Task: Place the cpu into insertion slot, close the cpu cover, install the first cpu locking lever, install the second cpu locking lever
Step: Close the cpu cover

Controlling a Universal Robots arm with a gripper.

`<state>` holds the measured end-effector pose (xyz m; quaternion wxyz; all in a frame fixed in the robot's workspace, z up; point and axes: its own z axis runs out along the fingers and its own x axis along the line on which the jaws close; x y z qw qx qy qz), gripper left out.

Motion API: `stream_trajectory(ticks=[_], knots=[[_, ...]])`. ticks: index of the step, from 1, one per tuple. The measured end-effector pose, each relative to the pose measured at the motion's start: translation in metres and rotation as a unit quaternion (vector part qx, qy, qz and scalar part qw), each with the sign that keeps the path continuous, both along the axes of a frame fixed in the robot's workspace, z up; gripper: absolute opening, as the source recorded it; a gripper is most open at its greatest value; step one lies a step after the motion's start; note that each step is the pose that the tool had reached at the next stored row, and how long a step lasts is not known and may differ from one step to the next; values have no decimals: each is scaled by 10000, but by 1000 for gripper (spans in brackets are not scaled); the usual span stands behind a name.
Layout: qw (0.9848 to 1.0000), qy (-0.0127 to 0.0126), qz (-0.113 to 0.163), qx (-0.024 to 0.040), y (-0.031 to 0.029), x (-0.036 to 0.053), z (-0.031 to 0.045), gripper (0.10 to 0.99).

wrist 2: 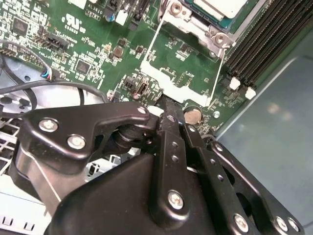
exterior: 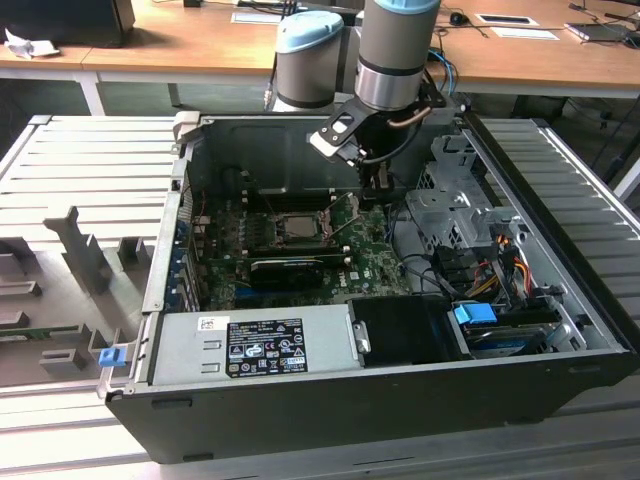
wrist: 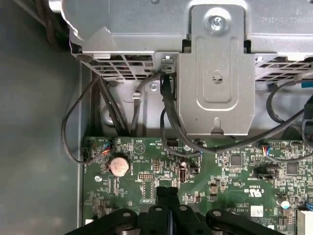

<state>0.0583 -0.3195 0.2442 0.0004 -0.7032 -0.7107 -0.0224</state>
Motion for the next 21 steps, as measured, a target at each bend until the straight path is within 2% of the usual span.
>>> stream_trajectory(ticks=[6,21], knots=[[10000,0,0,0,1,-48,0,106],[10000,0,0,0,0,-96,0,106]])
